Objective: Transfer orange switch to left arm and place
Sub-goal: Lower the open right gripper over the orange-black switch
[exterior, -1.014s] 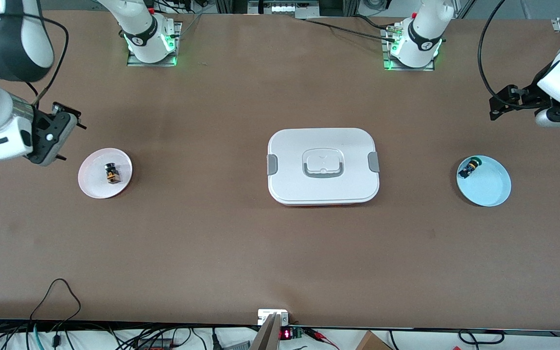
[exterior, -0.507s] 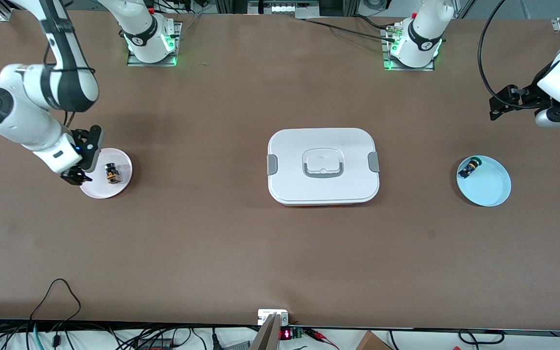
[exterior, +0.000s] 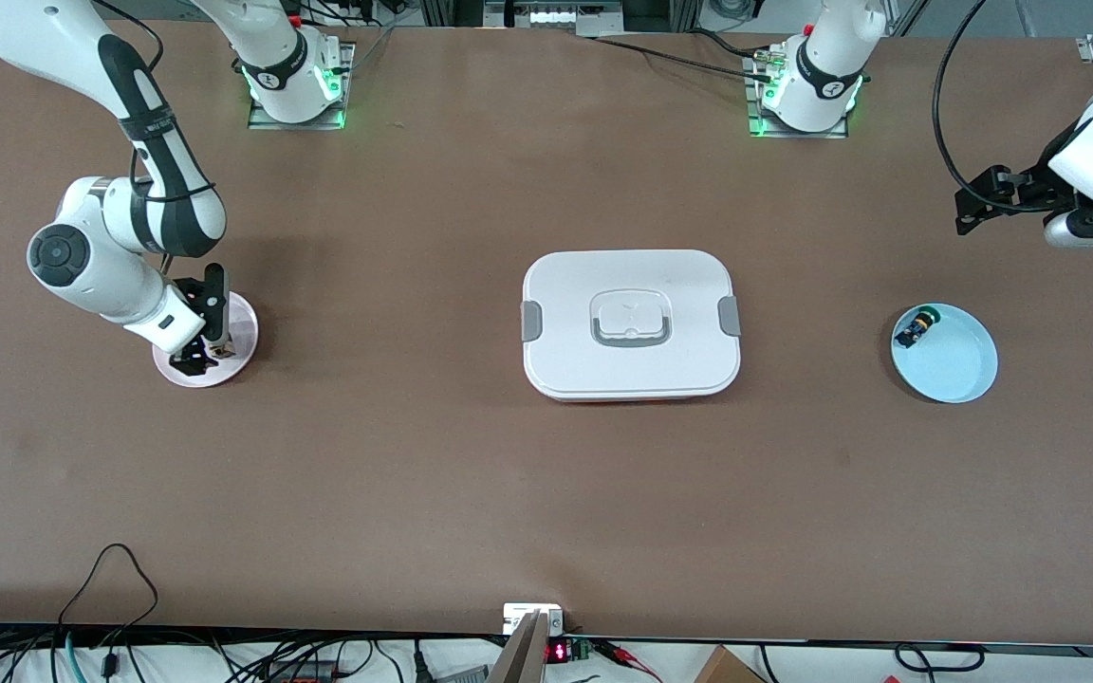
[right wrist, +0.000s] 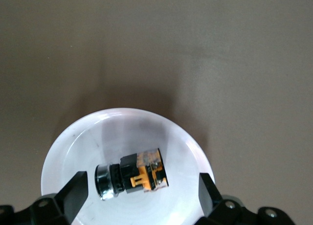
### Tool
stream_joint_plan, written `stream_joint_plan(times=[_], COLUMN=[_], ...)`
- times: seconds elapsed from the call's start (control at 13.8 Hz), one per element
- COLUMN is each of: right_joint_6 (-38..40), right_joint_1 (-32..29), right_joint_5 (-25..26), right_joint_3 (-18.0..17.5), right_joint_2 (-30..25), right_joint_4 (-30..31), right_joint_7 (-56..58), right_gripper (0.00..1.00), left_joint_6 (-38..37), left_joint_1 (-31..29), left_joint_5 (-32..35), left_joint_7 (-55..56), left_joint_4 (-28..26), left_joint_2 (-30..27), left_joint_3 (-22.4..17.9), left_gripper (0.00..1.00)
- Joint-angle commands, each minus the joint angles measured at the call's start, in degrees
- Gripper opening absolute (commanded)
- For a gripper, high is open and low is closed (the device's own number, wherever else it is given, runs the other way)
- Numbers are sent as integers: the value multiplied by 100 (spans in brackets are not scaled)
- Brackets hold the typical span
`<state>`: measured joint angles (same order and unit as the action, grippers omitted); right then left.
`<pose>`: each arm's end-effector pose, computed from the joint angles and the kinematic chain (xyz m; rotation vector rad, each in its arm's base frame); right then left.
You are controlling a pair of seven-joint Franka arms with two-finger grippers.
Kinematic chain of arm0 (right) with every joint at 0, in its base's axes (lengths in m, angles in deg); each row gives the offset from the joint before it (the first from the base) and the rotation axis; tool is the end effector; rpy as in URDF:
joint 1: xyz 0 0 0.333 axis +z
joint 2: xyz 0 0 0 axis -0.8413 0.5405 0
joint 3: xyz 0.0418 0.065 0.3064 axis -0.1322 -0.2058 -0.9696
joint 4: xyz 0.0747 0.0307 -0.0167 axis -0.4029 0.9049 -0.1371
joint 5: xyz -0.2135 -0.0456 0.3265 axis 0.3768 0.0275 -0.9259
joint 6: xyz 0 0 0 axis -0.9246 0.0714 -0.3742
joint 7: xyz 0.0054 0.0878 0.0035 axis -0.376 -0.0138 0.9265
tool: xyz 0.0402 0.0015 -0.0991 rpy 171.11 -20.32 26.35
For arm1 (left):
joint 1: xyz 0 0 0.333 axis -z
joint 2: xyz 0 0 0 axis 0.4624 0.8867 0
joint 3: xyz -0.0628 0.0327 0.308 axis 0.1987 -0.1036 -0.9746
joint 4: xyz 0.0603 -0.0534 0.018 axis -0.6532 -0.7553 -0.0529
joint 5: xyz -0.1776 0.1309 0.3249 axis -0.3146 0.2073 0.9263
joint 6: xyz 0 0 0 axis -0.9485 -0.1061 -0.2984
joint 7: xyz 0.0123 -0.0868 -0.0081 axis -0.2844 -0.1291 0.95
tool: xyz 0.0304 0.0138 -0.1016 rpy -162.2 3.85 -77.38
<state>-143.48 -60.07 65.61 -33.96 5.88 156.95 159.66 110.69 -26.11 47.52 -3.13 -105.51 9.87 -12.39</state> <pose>0.5606 -0.0283 0.2281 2.0261 2.3865 -0.0908 0.5375 -0.0196 0.6051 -3.0828 0.0308 0.0477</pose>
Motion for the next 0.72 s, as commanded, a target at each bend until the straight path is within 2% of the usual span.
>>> stream_joint_plan(times=[0.0,0.29,0.65], right_joint_6=[-57,-65,-311], right_joint_1=[-99,-195,-230], right_joint_5=[69,69,69], right_joint_3=[-145,-145,-145], right_joint_2=[-88,-106,26], right_joint_4=[108,117,135], right_joint_7=[612,1544,1748], right_gripper=[100,100,100], left_joint_6=[-102,-111,-102], left_joint_1=[-38,-38,-38], left_joint_5=[-163,-163,-163], left_joint_7=[-25,-25,-25], left_joint_4=[178,169,178], left_joint_2=[88,88,88], left_joint_3=[15,15,15], left_gripper=[100,100,100])
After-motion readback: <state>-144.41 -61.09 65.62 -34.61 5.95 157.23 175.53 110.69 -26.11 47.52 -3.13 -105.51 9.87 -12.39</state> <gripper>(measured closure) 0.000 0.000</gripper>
